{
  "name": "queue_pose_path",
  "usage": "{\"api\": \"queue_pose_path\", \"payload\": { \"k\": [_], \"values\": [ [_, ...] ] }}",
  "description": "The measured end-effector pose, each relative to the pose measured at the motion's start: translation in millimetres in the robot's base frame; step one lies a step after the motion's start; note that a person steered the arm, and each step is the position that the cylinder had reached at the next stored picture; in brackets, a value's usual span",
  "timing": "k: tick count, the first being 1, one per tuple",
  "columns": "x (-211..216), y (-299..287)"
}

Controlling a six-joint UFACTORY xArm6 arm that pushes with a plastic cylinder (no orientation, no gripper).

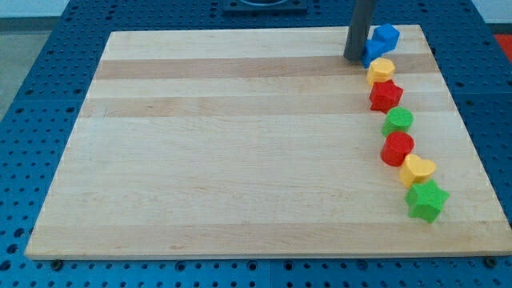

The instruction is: Place the blue cube above the blue triangle

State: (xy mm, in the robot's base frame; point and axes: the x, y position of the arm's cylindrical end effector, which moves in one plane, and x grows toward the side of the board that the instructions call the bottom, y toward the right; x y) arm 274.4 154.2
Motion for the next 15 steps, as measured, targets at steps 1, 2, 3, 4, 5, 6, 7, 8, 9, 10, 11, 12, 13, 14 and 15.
{"api": "queue_pose_path", "payload": {
  "k": [1,2,3,4,5,6,7,8,9,10,11,12,13,14,15],
  "values": [
    [0.0,0.0],
    [0.0,-1.6],
    [-3.9,-4.6],
    [-19.0,-6.1],
    [-37.9,-8.1],
    [-57.5,-9.0],
    [-79.9,-3.9],
    [-82.8,7.4],
    [-82.1,32.2],
    [-81.9,47.7],
    [-82.6,61.4],
    [-82.4,75.5],
    [-82.6,96.3],
    [-82.6,137.7],
    [-82.5,165.9]
  ]
}}
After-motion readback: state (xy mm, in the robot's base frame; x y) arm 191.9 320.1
